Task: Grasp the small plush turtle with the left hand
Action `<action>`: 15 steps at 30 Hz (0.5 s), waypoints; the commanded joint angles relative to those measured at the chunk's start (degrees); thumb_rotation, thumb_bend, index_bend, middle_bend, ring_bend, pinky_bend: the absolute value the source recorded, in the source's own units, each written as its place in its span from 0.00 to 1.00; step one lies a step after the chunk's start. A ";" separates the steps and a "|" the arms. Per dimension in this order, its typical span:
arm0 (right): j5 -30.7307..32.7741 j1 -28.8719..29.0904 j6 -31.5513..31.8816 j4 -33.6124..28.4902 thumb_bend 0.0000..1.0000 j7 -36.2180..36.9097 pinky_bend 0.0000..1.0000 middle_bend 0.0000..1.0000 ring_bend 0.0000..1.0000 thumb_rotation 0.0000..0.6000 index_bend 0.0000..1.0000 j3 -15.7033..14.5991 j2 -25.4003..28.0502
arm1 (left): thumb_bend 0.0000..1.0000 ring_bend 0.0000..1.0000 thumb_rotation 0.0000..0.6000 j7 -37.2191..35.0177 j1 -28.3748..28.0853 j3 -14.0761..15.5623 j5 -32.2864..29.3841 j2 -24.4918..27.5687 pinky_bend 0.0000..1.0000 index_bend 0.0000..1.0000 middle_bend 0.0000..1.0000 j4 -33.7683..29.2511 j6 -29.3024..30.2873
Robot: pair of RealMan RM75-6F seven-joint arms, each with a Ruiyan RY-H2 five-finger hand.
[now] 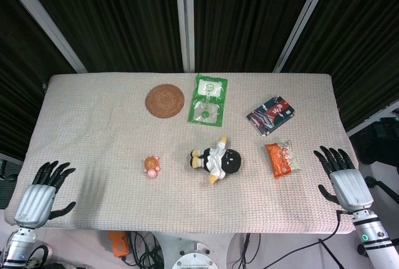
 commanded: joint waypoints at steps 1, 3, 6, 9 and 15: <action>-0.05 -0.01 0.05 -0.03 0.24 0.00 0.00 0.00 0.00 1.00 0.00 0.00 0.03 | 0.16 0.00 1.00 0.01 0.07 0.01 0.04 0.02 0.04 0.19 0.11 -0.02 0.11; -0.05 0.00 0.08 -0.05 0.24 0.04 0.00 0.00 0.00 1.00 0.00 0.03 0.05 | 0.16 0.00 1.00 0.01 0.10 -0.01 0.05 0.03 0.04 0.19 0.11 0.01 0.19; -0.06 0.03 0.02 -0.10 0.24 -0.02 0.00 0.00 0.00 1.00 0.00 0.01 0.06 | 0.16 0.00 1.00 -0.15 0.07 -0.02 0.15 0.11 0.04 0.19 0.11 -0.10 0.23; -0.17 -0.03 0.23 -0.13 0.24 0.04 0.00 0.00 0.00 1.00 0.00 0.02 0.14 | 0.16 0.00 1.00 -0.12 -0.18 -0.01 0.49 0.21 0.05 0.19 0.11 -0.27 0.05; 0.11 0.04 0.45 -0.24 0.24 0.12 0.00 0.00 0.00 1.00 0.00 0.41 0.29 | 0.16 0.00 1.00 0.31 -0.59 -0.67 0.83 0.70 0.05 0.18 0.11 -1.22 0.53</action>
